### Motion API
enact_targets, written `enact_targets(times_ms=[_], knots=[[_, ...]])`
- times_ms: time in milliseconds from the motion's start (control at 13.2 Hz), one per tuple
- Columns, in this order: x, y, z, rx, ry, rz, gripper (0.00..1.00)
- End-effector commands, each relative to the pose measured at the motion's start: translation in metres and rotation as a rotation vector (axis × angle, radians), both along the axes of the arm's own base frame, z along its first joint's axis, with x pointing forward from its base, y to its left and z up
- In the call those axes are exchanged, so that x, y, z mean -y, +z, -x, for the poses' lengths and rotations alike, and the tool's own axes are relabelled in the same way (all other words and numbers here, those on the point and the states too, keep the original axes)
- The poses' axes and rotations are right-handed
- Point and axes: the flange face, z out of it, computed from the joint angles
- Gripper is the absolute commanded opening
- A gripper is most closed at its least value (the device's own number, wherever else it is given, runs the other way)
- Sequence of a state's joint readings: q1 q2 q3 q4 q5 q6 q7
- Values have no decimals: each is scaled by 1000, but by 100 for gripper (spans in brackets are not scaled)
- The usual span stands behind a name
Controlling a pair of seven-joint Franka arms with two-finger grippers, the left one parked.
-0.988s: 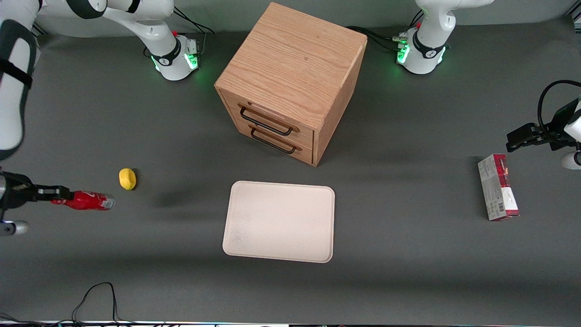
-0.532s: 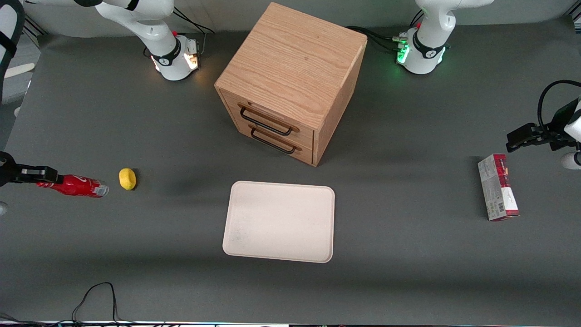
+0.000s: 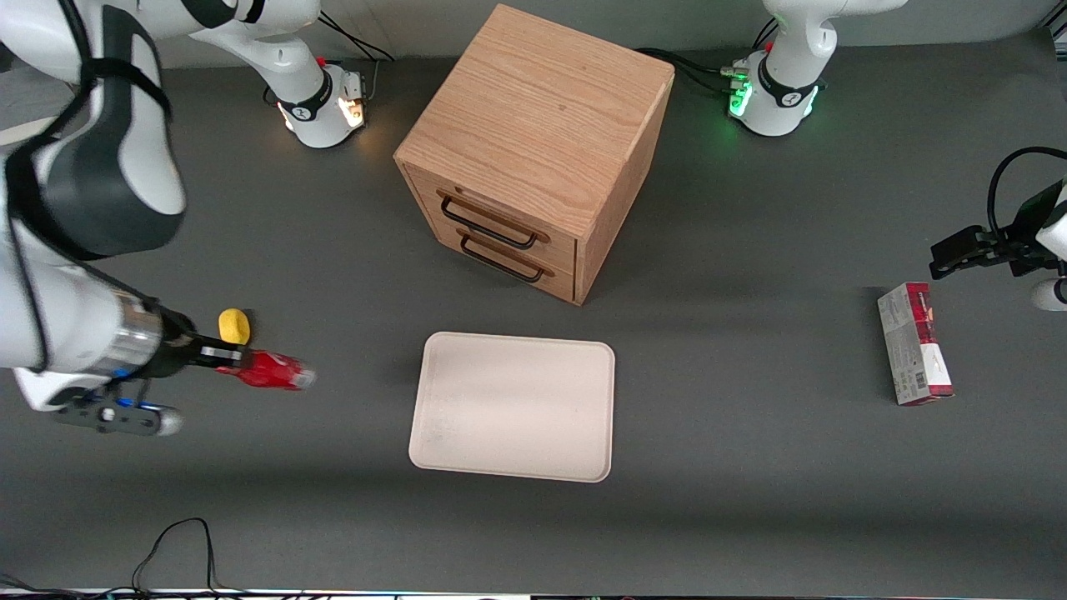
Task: Place coke bottle on tray
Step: 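Lift the bottle and carry it onto the cream tray's edge, then lower the bottle onto the tray and open the right gripper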
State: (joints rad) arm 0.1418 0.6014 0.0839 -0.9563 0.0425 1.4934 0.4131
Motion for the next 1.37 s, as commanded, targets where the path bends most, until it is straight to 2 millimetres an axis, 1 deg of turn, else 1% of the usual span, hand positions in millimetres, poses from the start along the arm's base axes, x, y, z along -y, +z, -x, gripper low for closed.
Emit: enact_targets(times_ms=[0, 76, 152, 304, 380, 608, 684, 760, 836, 988, 1140, 1292], knots=[[-55, -24, -16, 57, -68, -41, 0], [-78, -42, -22, 84, -92, -50, 0], [-89, -59, -30, 100, -118, -62, 0], [-118, -91, -33, 122, -112, -40, 0], [-127, -117, -37, 137, -120, 3, 0], [-153, -156, -34, 144, -105, 49, 0], [-155, -164, -35, 154, -111, 59, 0], [-157, -165, -35, 160, -116, 59, 0], [-160, -172, -34, 152, -111, 62, 0], [-160, -180, -34, 146, -108, 74, 0], [-160, -185, -34, 147, -100, 95, 0], [-158, -185, -34, 147, -100, 95, 0]])
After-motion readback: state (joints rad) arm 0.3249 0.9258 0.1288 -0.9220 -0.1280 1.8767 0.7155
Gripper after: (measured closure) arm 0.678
